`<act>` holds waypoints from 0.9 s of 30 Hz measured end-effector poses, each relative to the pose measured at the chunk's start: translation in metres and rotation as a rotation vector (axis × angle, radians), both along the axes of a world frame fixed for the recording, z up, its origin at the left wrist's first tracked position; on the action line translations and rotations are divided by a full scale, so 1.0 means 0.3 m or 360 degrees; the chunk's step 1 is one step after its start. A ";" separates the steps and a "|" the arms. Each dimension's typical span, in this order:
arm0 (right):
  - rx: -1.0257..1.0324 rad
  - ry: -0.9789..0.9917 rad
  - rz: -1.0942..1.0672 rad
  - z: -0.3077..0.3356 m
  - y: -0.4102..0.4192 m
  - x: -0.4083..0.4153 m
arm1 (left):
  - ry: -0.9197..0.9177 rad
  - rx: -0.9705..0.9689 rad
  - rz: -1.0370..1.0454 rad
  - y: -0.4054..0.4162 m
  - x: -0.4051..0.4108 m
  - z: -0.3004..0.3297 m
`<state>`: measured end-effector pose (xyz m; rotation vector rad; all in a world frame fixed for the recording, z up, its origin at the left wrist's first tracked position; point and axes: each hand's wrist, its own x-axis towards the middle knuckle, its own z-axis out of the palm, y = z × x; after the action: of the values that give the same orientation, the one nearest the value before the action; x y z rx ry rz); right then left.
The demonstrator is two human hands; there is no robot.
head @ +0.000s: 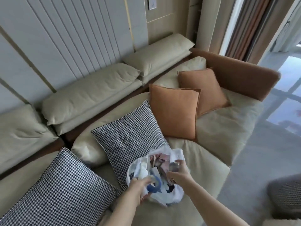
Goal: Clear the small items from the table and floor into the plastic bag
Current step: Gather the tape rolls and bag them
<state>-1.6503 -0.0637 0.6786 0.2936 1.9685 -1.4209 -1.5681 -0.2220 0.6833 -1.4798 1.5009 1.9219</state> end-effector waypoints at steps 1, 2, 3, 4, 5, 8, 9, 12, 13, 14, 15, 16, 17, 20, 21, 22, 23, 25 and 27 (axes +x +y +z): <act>0.0024 0.0009 0.0051 -0.012 -0.017 -0.019 | -0.0028 0.0000 0.0004 -0.002 -0.015 -0.010; 0.0047 0.0018 0.0093 -0.024 -0.032 -0.035 | -0.0058 -0.0018 0.0005 -0.003 -0.031 -0.023; 0.0064 0.0018 0.0134 -0.034 -0.046 -0.048 | -0.0088 -0.0044 0.0002 -0.006 -0.048 -0.038; 0.0074 0.0006 0.0172 -0.050 -0.058 -0.060 | -0.0106 -0.0057 0.0005 -0.009 -0.065 -0.058; 0.0079 0.0000 0.0208 -0.066 -0.068 -0.073 | -0.0126 -0.0059 0.0009 -0.009 -0.086 -0.076; 0.0094 -0.0022 0.0261 -0.123 -0.099 -0.102 | -0.0220 -0.0161 -0.0073 -0.013 -0.146 -0.129; 0.0109 -0.0030 0.0273 -0.146 -0.108 -0.106 | -0.0256 -0.0196 -0.0121 -0.016 -0.164 -0.153; 0.0202 -0.0026 0.0260 -0.217 -0.132 -0.115 | -0.0311 -0.0268 -0.0275 -0.031 -0.206 -0.239; 0.0220 -0.0023 0.0275 -0.232 -0.138 -0.118 | -0.0325 -0.0271 -0.0305 -0.031 -0.218 -0.254; 0.0232 -0.0021 0.0301 -0.246 -0.142 -0.122 | -0.0318 -0.0287 -0.0351 -0.031 -0.227 -0.269; 0.0245 -0.0025 0.0335 -0.256 -0.146 -0.126 | -0.0333 -0.0287 -0.0385 -0.034 -0.232 -0.289; 0.0257 -0.0043 0.0363 -0.266 -0.149 -0.128 | -0.0336 -0.0271 -0.0391 -0.040 -0.238 -0.313; 0.0265 -0.0066 0.0371 -0.276 -0.153 -0.128 | -0.0332 -0.0214 -0.0383 -0.042 -0.241 -0.323; 0.0394 -0.0082 0.0374 -0.292 -0.149 -0.123 | -0.0271 -0.0023 -0.0376 -0.050 -0.242 -0.341; 0.0453 -0.0063 0.0400 -0.286 -0.147 -0.119 | -0.0233 -0.0002 -0.0394 -0.055 -0.240 -0.333; 0.0501 -0.0054 0.0430 -0.276 -0.145 -0.112 | -0.0199 -0.0010 -0.0424 -0.066 -0.233 -0.329; 0.0532 -0.0053 0.0458 -0.271 -0.141 -0.107 | -0.0192 -0.0022 -0.0438 -0.072 -0.226 -0.326; 0.0590 -0.0039 0.0473 -0.230 -0.140 -0.082 | -0.0168 -0.0050 -0.0472 -0.093 -0.206 -0.299; 0.0648 -0.0026 0.0496 -0.216 -0.131 -0.065 | -0.0163 -0.0064 -0.0509 -0.094 -0.192 -0.272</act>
<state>-1.6697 -0.1031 0.6137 0.1658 2.1695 -0.8167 -1.6257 -0.2502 0.6017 -1.2432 1.6244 1.6154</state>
